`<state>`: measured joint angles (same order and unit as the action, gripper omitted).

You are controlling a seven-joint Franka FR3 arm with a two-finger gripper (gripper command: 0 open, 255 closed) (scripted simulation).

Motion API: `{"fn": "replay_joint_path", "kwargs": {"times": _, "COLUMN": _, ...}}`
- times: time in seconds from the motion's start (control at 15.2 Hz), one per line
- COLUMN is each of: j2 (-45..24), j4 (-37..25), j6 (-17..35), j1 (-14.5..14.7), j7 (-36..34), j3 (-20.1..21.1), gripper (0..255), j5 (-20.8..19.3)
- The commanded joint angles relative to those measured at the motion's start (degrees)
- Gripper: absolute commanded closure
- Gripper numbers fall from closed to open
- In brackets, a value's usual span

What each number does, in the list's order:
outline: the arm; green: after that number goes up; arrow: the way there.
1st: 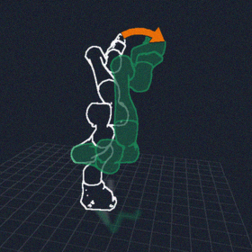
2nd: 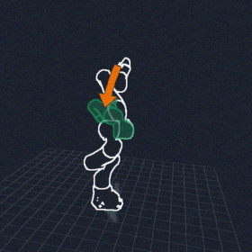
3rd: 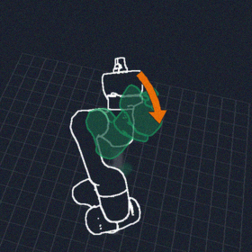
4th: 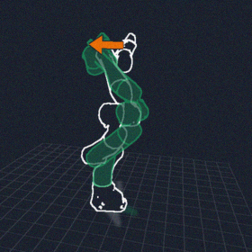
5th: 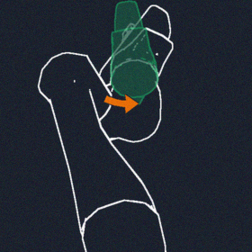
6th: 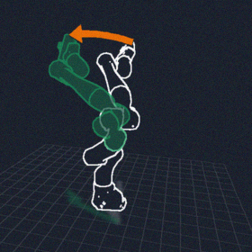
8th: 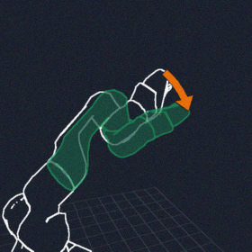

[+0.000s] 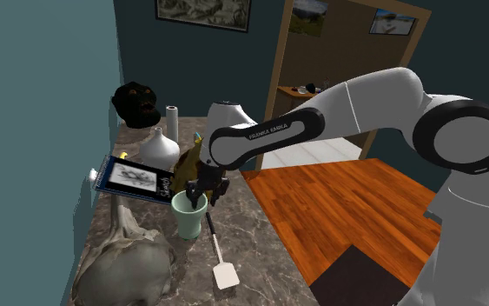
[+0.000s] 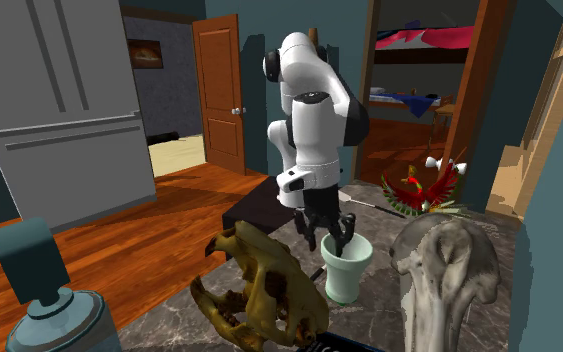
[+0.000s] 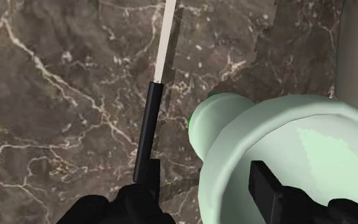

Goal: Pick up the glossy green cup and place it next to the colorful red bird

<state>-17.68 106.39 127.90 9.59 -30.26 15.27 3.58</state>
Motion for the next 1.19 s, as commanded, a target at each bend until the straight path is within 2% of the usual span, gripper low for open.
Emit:
{"fn": "replay_joint_path", "kwargs": {"times": 0.0, "j2": 0.00, "j4": 0.00, "j6": 0.00, "j1": 0.00, "j7": 0.00, "j3": 0.00, "gripper": 255, "j5": 0.00}}
{"fn": "replay_joint_path", "kwargs": {"times": 0.53, "j2": 0.00, "j4": 0.01, "j6": 0.01, "j1": 0.00, "j7": 0.00, "j3": 0.00, "gripper": 255, "j5": 0.00}}
{"fn": "replay_joint_path", "kwargs": {"times": 1.12, "j2": 2.75, "j4": -3.42, "j6": -6.09, "j1": -0.25, "j7": -0.25, "j3": 0.20, "gripper": 255, "j5": 0.49}}
